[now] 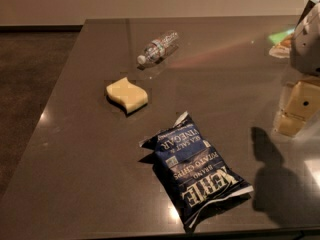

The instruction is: Pick blue chip bag

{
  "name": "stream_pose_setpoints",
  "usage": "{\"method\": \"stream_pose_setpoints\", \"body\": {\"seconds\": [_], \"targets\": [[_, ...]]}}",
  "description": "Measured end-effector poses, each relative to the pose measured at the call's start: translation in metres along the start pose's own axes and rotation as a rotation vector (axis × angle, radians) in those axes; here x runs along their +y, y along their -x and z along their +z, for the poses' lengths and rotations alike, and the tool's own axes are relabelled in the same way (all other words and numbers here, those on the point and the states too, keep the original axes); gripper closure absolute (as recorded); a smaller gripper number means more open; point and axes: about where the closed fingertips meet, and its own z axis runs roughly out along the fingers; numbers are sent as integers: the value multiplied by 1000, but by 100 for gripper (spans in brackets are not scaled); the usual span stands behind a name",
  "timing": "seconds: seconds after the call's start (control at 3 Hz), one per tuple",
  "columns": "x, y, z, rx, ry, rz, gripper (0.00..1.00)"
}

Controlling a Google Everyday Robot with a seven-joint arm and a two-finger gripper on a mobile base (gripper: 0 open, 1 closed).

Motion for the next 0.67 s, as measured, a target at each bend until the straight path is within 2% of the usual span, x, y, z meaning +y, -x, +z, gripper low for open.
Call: {"method": "stream_pose_setpoints", "body": {"seconds": [0.33, 0.67], "targets": [[20, 12, 12, -22, 29, -18, 0], [41, 24, 36, -48, 77, -27, 0]]}}
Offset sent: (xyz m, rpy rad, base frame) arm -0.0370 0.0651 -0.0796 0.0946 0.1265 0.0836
